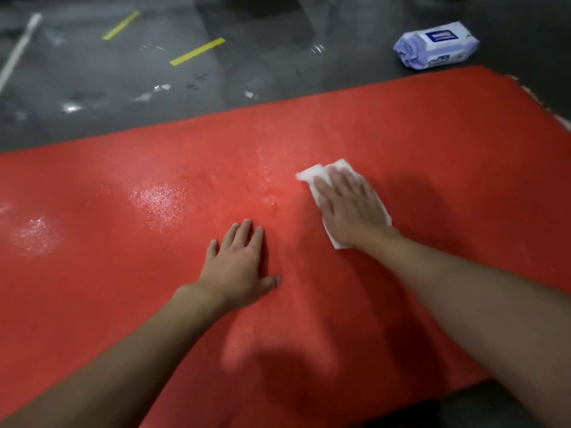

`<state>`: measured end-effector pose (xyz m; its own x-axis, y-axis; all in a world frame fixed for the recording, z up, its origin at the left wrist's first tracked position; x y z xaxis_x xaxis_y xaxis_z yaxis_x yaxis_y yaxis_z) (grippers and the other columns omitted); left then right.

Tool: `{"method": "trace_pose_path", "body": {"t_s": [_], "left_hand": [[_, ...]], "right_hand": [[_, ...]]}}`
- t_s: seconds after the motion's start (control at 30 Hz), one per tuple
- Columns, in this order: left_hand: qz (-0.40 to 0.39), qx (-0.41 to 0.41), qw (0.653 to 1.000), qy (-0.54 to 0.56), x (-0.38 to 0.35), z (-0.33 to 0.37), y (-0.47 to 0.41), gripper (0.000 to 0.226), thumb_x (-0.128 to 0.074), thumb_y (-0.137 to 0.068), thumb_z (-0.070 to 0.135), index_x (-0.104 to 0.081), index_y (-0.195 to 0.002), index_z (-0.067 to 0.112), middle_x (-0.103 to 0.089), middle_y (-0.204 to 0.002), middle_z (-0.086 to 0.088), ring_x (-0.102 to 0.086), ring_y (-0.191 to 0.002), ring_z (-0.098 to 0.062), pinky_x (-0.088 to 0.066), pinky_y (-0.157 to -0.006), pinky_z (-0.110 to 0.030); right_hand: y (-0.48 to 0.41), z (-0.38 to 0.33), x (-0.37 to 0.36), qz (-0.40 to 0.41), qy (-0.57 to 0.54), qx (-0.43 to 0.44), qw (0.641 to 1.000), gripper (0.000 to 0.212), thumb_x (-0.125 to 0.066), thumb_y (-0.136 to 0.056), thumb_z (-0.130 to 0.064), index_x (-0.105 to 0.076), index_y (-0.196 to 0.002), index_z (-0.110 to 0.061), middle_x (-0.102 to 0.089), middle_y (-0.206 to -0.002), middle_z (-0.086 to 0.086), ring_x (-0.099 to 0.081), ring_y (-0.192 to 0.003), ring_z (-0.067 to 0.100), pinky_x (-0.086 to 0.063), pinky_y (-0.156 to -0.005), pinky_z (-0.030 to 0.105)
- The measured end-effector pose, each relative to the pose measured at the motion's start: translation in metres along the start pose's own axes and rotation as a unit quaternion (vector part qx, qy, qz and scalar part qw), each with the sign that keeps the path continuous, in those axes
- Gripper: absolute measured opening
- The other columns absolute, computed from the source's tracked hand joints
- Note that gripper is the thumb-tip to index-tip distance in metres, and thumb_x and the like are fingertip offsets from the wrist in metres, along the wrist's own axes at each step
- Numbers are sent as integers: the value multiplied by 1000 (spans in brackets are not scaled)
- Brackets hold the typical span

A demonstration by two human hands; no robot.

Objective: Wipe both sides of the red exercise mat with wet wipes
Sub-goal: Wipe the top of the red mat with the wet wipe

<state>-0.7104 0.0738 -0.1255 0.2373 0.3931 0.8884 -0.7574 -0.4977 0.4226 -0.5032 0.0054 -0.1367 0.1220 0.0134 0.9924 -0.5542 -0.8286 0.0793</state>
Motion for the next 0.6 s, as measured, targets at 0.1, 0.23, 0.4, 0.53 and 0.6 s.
{"method": "trace_pose_path", "body": {"t_s": [0.1,0.23,0.4,0.53,0.6], "left_hand": [[-19,0,1000,-4,-10,0,11,109,-56,-83,68,10,-155,20,20,-162,0,18,-149,-20,-3,-120,-55],[-39,-7,999,13,-8,-1,16,120,-62,-75,73,11,-156,21,22,-162,0,20,-149,-19,-2,-120,-54],[-58,-14,998,-7,-19,-1,31,129,-68,-71,70,19,-154,22,29,-160,0,25,-147,-20,-1,-120,-57],[-42,-2,999,-17,-16,6,32,124,-71,-75,62,13,-155,20,23,-161,-3,19,-149,-23,-6,-119,-57],[-21,0,1000,-18,-19,6,37,117,-69,-78,59,10,-155,20,19,-162,-3,16,-150,-22,-7,-120,-56]], "right_hand": [[12,-26,-9,18,-35,-67,997,57,-11,-101,-47,-13,-156,-35,-1,-167,-1,4,-153,21,7,-121,48],[30,-48,-14,-24,-3,123,992,64,3,-94,-51,-10,-156,-39,-2,-167,-5,1,-153,17,4,-121,47],[35,-23,-12,18,-18,-83,996,56,-17,-102,-42,-14,-157,-31,-5,-167,-1,1,-153,20,5,-122,48],[72,-65,-16,-16,13,148,989,60,-5,-99,-44,-20,-156,-32,-11,-166,-2,-8,-153,19,-2,-123,47],[61,-34,-6,-4,28,124,992,60,-5,-100,-43,-19,-157,-31,-11,-166,-3,-7,-153,17,-5,-123,44]]}}
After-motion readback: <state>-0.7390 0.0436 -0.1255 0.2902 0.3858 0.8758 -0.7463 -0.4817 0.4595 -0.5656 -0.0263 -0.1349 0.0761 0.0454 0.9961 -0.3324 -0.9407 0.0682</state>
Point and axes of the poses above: each hand's wrist, its own y-axis away from the middle knuckle, its own x-axis out of the back of the hand, z = x × y, the point moved 9 cm from there along -y, towards the middle knuckle
